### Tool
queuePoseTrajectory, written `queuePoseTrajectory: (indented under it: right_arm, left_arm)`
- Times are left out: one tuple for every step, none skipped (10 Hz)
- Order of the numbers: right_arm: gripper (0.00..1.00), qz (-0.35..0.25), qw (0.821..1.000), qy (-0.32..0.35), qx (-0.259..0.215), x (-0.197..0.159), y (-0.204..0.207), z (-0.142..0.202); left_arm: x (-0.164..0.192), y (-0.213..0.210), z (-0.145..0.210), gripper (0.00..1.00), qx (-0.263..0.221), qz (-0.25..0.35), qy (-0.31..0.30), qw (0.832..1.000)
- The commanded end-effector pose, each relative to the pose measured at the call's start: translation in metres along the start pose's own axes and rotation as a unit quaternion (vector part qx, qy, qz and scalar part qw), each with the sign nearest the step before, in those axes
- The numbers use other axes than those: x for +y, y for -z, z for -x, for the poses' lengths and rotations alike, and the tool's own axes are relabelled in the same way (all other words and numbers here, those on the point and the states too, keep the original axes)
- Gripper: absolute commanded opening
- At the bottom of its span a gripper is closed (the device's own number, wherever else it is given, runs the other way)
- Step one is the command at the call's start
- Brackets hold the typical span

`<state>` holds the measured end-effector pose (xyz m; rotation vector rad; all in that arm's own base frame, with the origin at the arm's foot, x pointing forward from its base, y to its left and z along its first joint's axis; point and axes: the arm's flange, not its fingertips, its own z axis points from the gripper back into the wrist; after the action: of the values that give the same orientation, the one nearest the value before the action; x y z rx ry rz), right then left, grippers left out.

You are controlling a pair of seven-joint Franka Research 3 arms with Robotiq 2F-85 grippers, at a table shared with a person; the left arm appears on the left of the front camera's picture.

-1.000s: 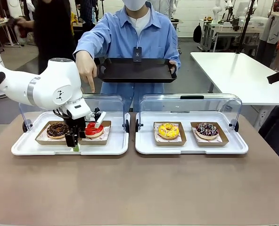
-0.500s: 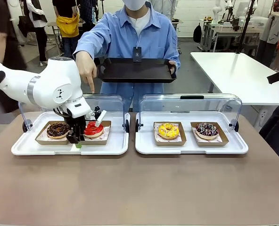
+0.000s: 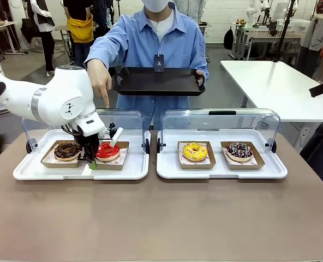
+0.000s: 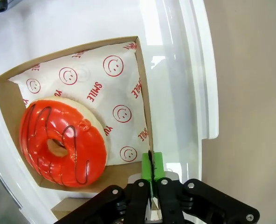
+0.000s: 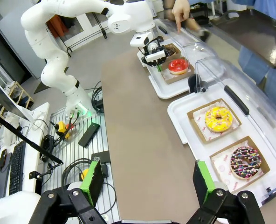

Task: Provide the desired donut to the person.
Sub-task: Pick up and lift the Paper togo box containing the Donut pointed at by the person.

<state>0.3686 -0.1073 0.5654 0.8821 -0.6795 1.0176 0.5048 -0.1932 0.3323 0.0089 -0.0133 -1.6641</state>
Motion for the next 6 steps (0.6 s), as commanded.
queuePoseTrajectory:
  right_arm:
    - [1.00, -0.007, 1.000, -0.006, -0.008, -0.001, 0.000, 0.000]
    - [1.00, -0.007, 1.000, -0.006, -0.008, -0.001, 0.000, 0.000]
    - [1.00, -0.007, 1.000, -0.006, -0.008, -0.001, 0.000, 0.000]
    - [1.00, -0.007, 1.000, -0.006, -0.008, -0.001, 0.000, 0.000]
    - [1.00, -0.007, 1.000, -0.006, -0.008, -0.001, 0.000, 0.000]
    - [1.00, -0.007, 1.000, -0.006, -0.008, -0.001, 0.000, 0.000]
  left_arm:
    - [-0.001, -0.001, 0.000, 0.00, -0.005, -0.001, -0.001, 1.000]
    - [-0.005, -0.006, -0.001, 0.00, -0.002, -0.006, 0.007, 1.000]
    - [-0.016, -0.016, -0.004, 0.00, 0.002, -0.012, 0.022, 1.000]
    - [-0.029, -0.036, -0.006, 0.00, 0.009, -0.005, 0.019, 1.000]
    - [-0.045, -0.061, -0.007, 0.00, 0.006, -0.011, 0.011, 1.000]
    - [-0.064, -0.089, -0.008, 0.00, 0.015, -0.005, 0.005, 1.000]
